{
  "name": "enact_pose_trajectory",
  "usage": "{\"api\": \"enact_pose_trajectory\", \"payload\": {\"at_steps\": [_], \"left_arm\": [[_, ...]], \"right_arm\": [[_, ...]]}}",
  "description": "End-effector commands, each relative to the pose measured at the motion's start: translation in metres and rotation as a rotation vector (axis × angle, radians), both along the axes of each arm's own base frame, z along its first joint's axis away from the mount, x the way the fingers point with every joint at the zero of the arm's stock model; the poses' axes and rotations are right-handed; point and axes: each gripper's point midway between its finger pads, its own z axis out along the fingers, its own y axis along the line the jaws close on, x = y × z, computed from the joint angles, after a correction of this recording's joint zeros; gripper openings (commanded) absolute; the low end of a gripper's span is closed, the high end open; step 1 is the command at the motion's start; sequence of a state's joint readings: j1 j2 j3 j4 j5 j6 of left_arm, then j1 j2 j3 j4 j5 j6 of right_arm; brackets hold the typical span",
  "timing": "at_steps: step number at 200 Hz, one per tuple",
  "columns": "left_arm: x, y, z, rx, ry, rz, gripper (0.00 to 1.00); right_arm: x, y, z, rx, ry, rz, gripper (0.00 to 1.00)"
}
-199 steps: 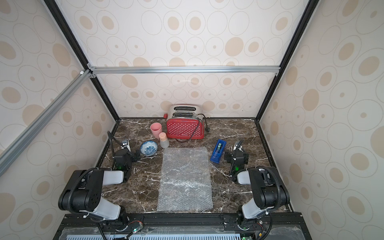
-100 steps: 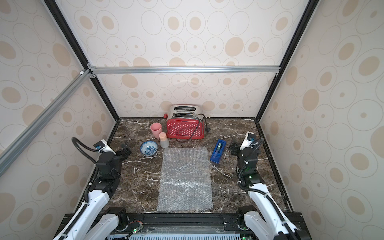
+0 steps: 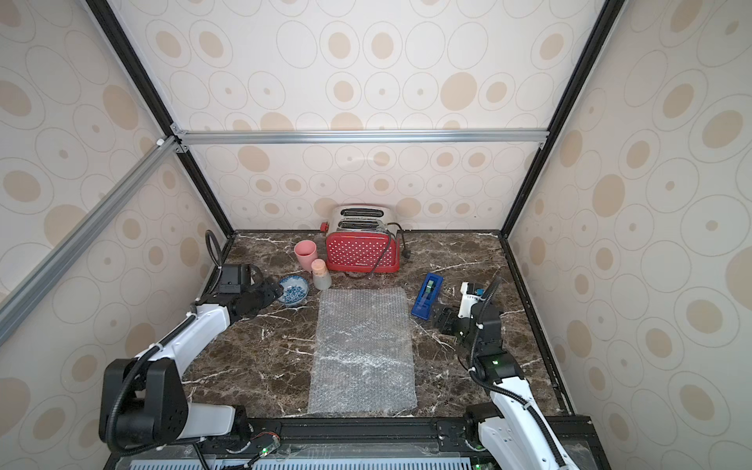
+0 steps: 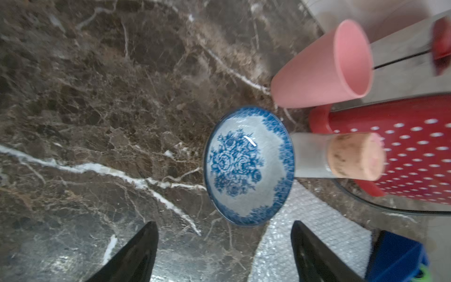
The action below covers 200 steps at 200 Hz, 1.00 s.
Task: Wrap bowls in bubble wrap
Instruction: Pick up the bowl from the center of the board.
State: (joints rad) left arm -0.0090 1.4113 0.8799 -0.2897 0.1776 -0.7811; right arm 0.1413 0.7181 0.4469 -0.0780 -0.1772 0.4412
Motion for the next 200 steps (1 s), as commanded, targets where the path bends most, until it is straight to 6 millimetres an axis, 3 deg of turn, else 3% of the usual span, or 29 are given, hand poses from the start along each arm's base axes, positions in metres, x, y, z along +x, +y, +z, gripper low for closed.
{"api": "enact_pose_trajectory", "payload": {"at_steps": [1, 23, 38, 57, 76, 108, 143, 168, 200], "left_arm": [[0.017, -0.006, 0.014, -0.057, 0.003, -0.007, 0.77], [0.019, -0.003, 0.002, -0.050, 0.045, 0.015, 0.73], [0.020, -0.002, -0.004, -0.045, 0.065, 0.022, 0.64], [0.023, -0.005, -0.014, -0.059, 0.095, 0.011, 0.61], [0.025, -0.006, -0.023, -0.062, 0.125, 0.008, 0.52], [0.026, -0.002, -0.033, -0.039, 0.155, 0.016, 0.50], [0.031, -0.001, -0.041, -0.033, 0.166, 0.018, 0.36], [0.035, 0.000, -0.040, -0.028, 0.171, 0.015, 0.19], [0.036, 0.000, -0.039, -0.021, 0.174, 0.012, 0.09]], "right_arm": [[0.000, -0.001, -0.009, 0.017, 0.012, -0.017, 0.74], [0.001, -0.001, -0.012, 0.012, 0.024, -0.021, 0.74], [0.002, 0.000, -0.013, 0.017, 0.029, -0.016, 0.74], [0.002, 0.001, -0.014, 0.021, 0.038, -0.013, 0.74], [0.002, 0.000, -0.015, 0.016, 0.047, -0.016, 0.74], [0.001, 0.000, -0.013, 0.018, 0.040, -0.017, 0.74], [0.001, -0.002, -0.014, 0.015, 0.042, -0.026, 0.74], [0.001, -0.003, -0.015, 0.012, 0.045, -0.034, 0.74], [0.001, -0.004, -0.017, 0.011, 0.053, -0.041, 0.74]]}}
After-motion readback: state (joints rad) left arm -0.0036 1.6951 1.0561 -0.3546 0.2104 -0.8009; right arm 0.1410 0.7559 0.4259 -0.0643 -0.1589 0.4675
